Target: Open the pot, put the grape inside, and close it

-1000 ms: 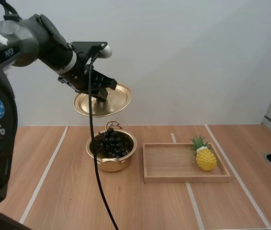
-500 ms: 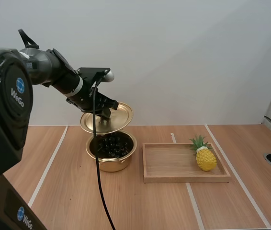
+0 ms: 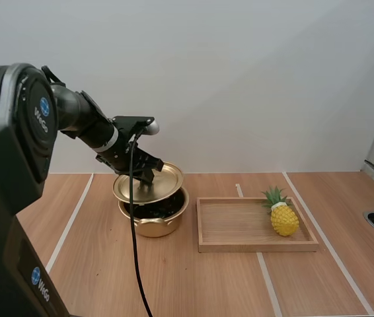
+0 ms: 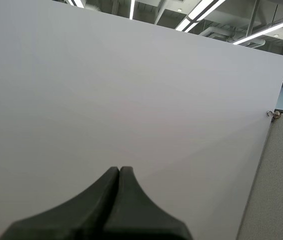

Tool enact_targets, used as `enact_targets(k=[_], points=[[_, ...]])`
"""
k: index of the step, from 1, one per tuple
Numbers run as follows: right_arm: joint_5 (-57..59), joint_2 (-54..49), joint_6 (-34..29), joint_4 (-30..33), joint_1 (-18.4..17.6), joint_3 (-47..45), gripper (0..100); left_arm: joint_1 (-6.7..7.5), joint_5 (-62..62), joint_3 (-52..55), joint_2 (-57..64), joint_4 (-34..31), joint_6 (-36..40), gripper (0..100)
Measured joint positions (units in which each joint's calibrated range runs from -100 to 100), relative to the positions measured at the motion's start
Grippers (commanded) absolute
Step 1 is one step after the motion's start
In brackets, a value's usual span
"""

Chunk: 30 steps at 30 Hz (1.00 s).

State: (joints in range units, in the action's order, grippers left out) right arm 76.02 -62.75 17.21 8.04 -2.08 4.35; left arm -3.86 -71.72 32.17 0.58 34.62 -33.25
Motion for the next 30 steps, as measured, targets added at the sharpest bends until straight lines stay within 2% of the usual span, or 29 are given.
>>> enact_targets(k=[3, 9, 12, 15, 24, 30], points=[[0.0, 0.0, 0.0, 0.0, 0.0, 0.0, 0, 0.69, 2.5, 1.9, -0.1, 0.0, -0.6, 0], [0.4, 0.0, 0.0, 0.0, 0.0, 0.0, 0, 3.29, 8.0, 4.7, -0.1, 0.0, -0.9, 0], [0.5, 0.0, 0.0, 0.0, 0.0, 0.0, 0, 3.89, 10.8, 5.9, -0.1, 0.1, -0.9, 0], [0.7, 0.0, 0.0, 0.0, 0.0, 0.0, 0, 4.14, 12.9, 6.5, 0.1, -1.6, 0.4, 0], [0.9, 0.0, 0.0, 0.0, 0.0, 0.0, 0, 4.48, 16.2, 7.1, 3.2, -14.6, 6.3, 0], [0.9, 0.0, -0.6, 0.0, 0.0, 0.0, 0, 4.34, 15.5, 7.3, 4.2, -15.5, 6.6, 0]])
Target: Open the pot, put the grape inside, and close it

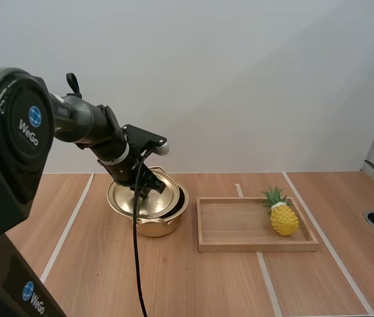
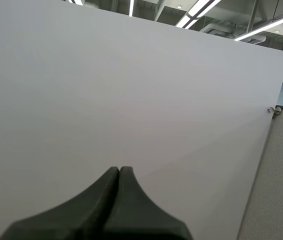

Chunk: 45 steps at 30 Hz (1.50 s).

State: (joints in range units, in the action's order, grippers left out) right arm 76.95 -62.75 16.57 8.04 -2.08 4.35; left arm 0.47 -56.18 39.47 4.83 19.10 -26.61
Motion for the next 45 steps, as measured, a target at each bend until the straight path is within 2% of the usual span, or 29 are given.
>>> enact_targets(k=[8, 34, 45], points=[[0.0, 0.0, 0.0, 0.0, 0.0, 0.0, 0, 0.0, -3.2, 0.1, 0.1, 6.0, -1.5, 0], [0.0, 0.0, 0.0, 0.0, 0.0, 0.0, 0, 0.0, -3.6, 0.1, -0.1, 5.1, -2.8, 0], [0.0, 0.0, 0.0, 0.0, 0.0, 0.0, 0, 0.0, -3.4, 0.1, -0.9, 7.2, -4.5, 0]])
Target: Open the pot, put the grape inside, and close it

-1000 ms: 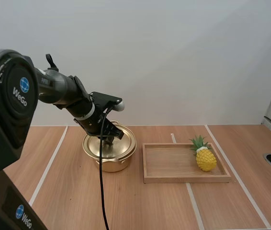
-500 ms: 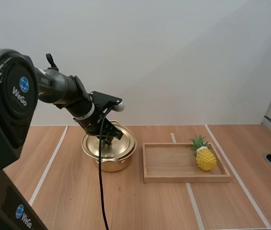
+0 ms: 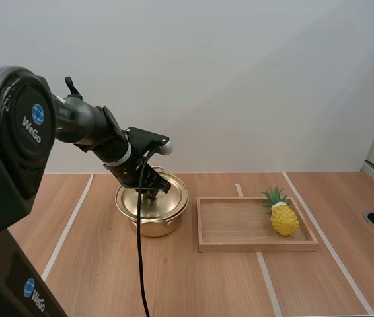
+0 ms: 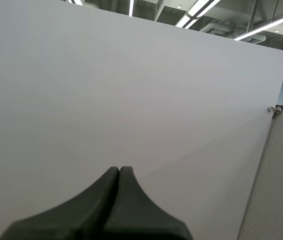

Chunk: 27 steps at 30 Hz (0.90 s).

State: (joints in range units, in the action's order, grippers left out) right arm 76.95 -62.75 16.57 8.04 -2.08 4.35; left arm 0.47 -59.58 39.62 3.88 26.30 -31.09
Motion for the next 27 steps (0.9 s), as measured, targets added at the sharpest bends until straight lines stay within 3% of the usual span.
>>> enact_targets(k=[19, 22, 24, 27], points=[[0.0, 0.0, 0.0, 0.0, 0.0, 0.0, 0, 0.0, 0.0, 0.0, 0.0, 0.0, -0.4, 2], [0.0, 0.0, 0.0, 0.0, 0.0, 0.0, 0, 0.0, 0.0, 0.0, 0.0, -0.1, 1.7, 20], [0.0, 0.0, 0.0, 0.0, 0.0, 0.0, 0, 0.0, 0.2, 0.0, 0.0, -0.1, 2.5, 44], [0.0, 0.0, 0.0, 0.0, 0.0, 0.0, 0, 0.0, 0.2, 0.0, 0.0, -0.2, 2.9, 88]])
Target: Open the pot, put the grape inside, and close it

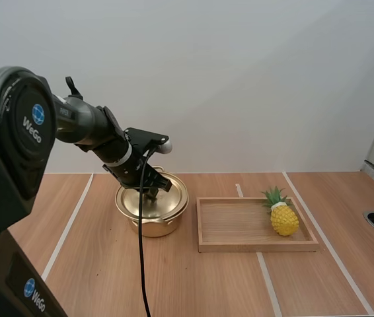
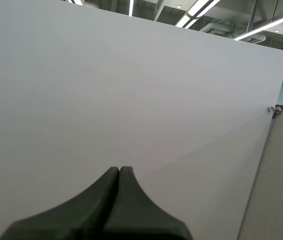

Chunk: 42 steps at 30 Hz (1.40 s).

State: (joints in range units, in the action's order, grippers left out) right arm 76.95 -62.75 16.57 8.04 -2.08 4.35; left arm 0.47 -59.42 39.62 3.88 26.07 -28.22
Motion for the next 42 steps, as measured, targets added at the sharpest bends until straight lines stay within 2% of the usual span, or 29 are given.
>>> enact_targets(k=[1, 2, 7, 10, 15, 42], points=[[0.0, 0.0, 0.0, 0.0, 0.0, 0.0, 0, 0.0, -0.3, 0.0, 0.0, 0.0, -0.3, 98], [0.0, 0.0, 0.0, 0.0, 0.0, 0.0, 0, 0.0, -0.8, 0.0, 0.0, 0.2, -0.9, 100], [0.0, 0.0, 0.0, 0.0, 0.0, 0.0, 0, 0.0, -6.9, 0.0, 0.7, 4.6, -7.5, 100], [0.0, 0.0, 0.0, 0.0, 0.0, 0.0, 0, 0.0, -7.7, 0.0, 2.6, 8.4, -9.4, 100], [0.0, 0.0, 0.0, 0.0, 0.0, 0.0, 0, 0.0, -8.0, -2.4, 6.4, 9.9, -10.3, 100], [0.0, 0.0, 0.0, 0.0, 0.0, 0.0, 0, 0.0, -1.0, -4.2, 12.3, 7.3, -9.3, 100]])
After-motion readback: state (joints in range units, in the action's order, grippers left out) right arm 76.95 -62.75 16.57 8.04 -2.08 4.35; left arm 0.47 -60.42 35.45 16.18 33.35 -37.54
